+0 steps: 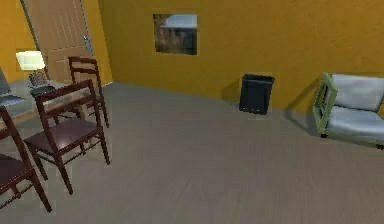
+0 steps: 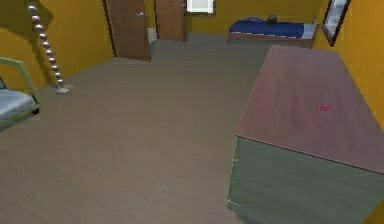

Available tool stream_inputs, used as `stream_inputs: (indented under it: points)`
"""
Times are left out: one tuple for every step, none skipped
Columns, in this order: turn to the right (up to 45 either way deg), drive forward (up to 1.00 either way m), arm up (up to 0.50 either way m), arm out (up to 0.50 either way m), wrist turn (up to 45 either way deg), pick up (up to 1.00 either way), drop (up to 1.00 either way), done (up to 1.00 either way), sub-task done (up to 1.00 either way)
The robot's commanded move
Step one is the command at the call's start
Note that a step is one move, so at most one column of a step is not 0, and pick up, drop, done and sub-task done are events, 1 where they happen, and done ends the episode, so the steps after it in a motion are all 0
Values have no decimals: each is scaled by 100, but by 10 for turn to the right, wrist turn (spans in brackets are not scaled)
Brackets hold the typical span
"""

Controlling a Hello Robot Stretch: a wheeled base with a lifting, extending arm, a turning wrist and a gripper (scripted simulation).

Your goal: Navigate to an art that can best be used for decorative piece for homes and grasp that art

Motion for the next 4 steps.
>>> stream_inputs:
  points:
    - [150, 0, 0, 0, 0, 0, 0, 0, 0]
    - [0, 5, 0, 0, 0, 0, 0, 0, 0]
    - [-450, 0, 0, 0, 0, 0, 0, 0, 0]
    - [-420, 0, 0, 0, 0, 0, 0, 0, 0]
